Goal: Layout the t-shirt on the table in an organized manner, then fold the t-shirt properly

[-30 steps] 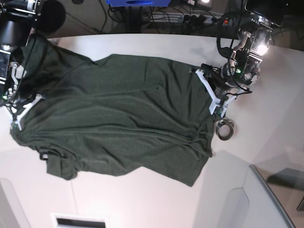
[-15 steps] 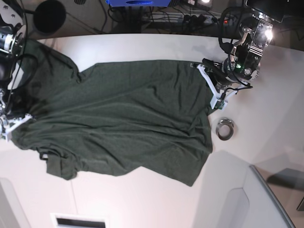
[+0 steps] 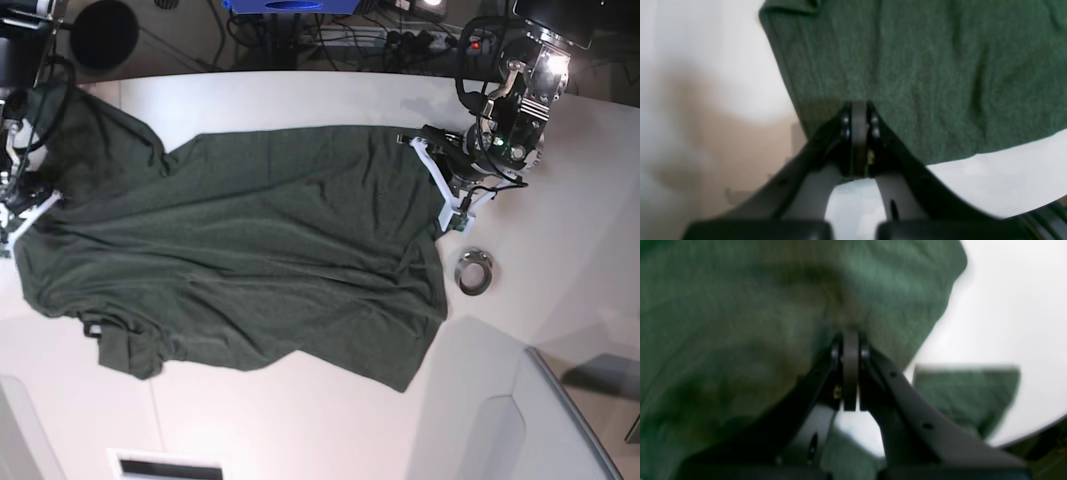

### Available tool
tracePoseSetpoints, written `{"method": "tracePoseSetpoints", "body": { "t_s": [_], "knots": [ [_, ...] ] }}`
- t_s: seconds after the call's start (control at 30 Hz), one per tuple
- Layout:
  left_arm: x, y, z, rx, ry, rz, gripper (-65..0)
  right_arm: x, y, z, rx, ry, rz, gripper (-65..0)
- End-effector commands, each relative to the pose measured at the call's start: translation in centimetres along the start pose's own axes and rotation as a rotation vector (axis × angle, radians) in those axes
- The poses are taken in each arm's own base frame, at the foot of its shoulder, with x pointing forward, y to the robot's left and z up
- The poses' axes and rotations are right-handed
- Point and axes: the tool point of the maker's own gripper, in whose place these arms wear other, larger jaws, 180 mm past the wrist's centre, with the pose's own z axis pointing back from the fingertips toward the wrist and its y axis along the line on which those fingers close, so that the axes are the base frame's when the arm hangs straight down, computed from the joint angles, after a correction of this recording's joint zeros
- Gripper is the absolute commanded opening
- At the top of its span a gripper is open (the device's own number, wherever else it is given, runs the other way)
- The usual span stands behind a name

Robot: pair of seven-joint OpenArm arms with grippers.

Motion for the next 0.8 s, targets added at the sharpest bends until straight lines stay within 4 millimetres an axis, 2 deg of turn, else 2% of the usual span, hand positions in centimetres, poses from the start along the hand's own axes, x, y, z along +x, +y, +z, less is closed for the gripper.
{"method": "tracePoseSetpoints", "body": {
  "t_s": [0.0,0.03,0.1,0.37,0.57,0.63,0.77],
  "knots": [
    [0.9,0.5,0.4,0.009,-0.028,-0.006,-65.0,2.8,-0.2,1.2,-0.009,-0.079,-0.002,-64.8],
    [0.9,0.4,0.3,0.008,-0.026,-0.005,-65.0,2.2,0.5,1.3,0.002,-0.067,-0.004,-64.8],
    [0.3,0.4,0.1,0.008,-0.009,-0.004,-65.0,0.8,0.8,1.2,0.008,-0.042,-0.026,-64.8],
    [-3.0,1.6,-1.0,0.038,0.081,-0.001,-65.0,-5.6,4.0,0.6,0.066,0.072,-0.041,-64.8],
    [-3.9,2.8,-0.9,0.162,0.099,-0.127,-65.0,-9.5,3.9,-0.1,0.07,0.166,-0.052,-64.8],
    [-3.9,2.9,-0.8,0.17,0.097,-0.135,-65.0,-9.5,3.6,0.1,0.063,0.156,-0.045,-64.8],
    [-3.3,2.4,-0.8,0.141,0.082,-0.105,-65.0,-5.5,3.2,1.5,0.047,0.019,-0.025,-64.8]
  ]
}}
